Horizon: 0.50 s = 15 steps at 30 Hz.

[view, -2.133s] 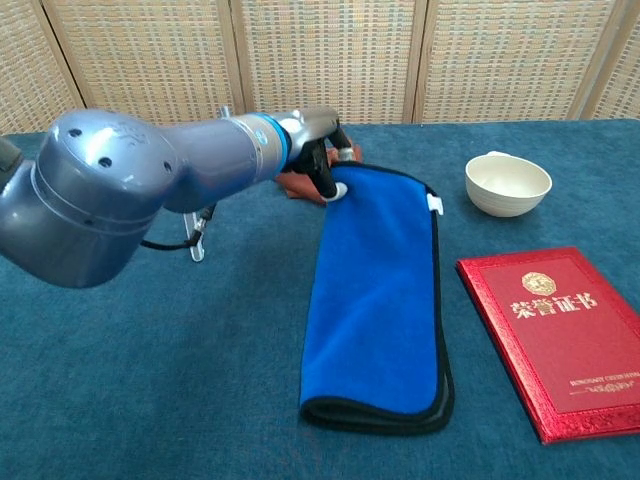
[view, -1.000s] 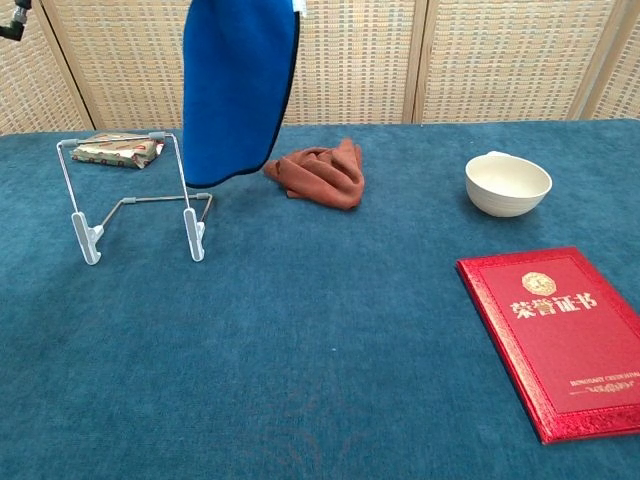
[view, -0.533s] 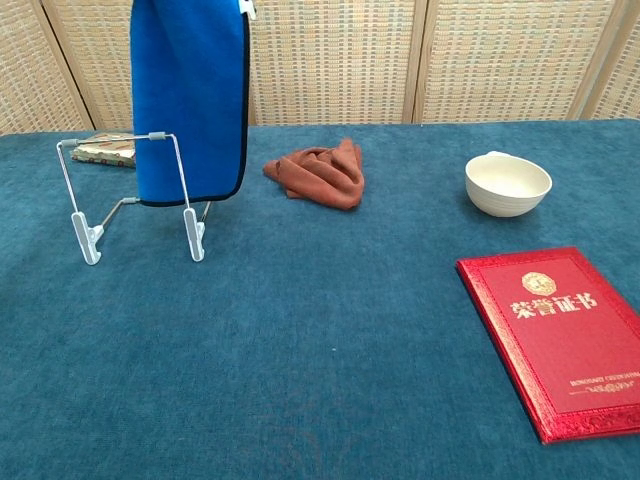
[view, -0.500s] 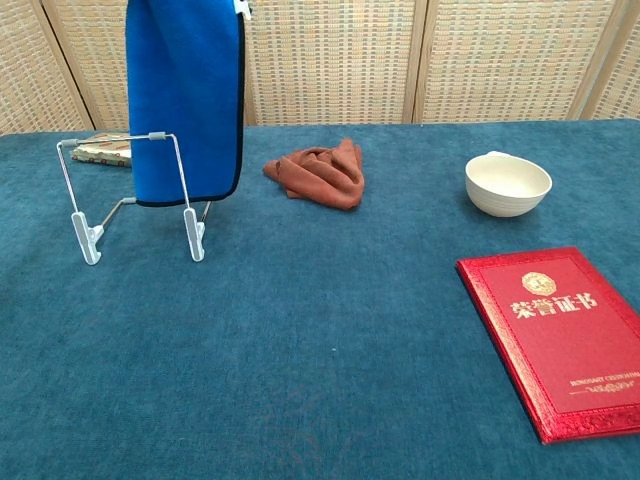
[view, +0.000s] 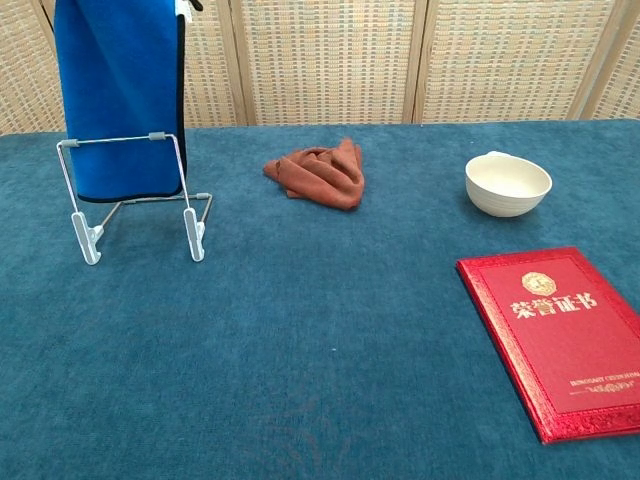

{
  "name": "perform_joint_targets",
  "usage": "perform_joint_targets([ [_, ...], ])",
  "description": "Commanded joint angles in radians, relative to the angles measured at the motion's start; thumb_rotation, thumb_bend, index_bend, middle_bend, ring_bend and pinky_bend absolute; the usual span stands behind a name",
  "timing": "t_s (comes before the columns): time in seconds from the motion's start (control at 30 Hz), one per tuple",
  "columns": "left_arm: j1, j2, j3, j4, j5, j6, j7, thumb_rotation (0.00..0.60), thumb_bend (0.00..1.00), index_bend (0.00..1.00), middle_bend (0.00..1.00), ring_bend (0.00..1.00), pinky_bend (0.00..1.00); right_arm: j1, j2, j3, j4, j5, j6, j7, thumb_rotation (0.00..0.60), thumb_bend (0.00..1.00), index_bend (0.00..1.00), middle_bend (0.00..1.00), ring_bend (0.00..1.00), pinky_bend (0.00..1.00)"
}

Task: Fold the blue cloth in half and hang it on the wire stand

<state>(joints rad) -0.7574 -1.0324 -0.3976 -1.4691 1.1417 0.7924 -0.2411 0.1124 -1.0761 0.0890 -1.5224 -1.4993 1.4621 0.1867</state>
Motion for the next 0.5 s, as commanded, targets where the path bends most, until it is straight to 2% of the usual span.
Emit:
perform_joint_targets([
  [0.03, 0.048, 0.041, 0.024, -0.020, 0.080, 0.036, -0.084, 0.600, 0.59, 0.86, 1.00, 1.00, 1.00, -0.003, 0.002, -0.001, -0.003, -0.003, 0.005, -0.001, 0.600, 0.00, 0.01, 0.00, 0.00, 0.00],
  [0.27, 0.115, 0.075, 0.085, -0.001, 0.218, 0.126, -0.192, 0.600, 0.58, 0.86, 1.00, 1.00, 1.00, -0.006, 0.000, -0.009, -0.013, -0.020, 0.015, -0.015, 0.600, 0.00, 0.01, 0.00, 0.00, 0.00],
  [0.5, 0.143, 0.054, 0.154, 0.050, 0.324, 0.192, -0.234, 0.600, 0.58, 0.87, 1.00, 1.00, 1.00, -0.010, -0.001, -0.015, -0.024, -0.036, 0.027, -0.031, 0.600, 0.00, 0.01, 0.00, 0.00, 0.00],
])
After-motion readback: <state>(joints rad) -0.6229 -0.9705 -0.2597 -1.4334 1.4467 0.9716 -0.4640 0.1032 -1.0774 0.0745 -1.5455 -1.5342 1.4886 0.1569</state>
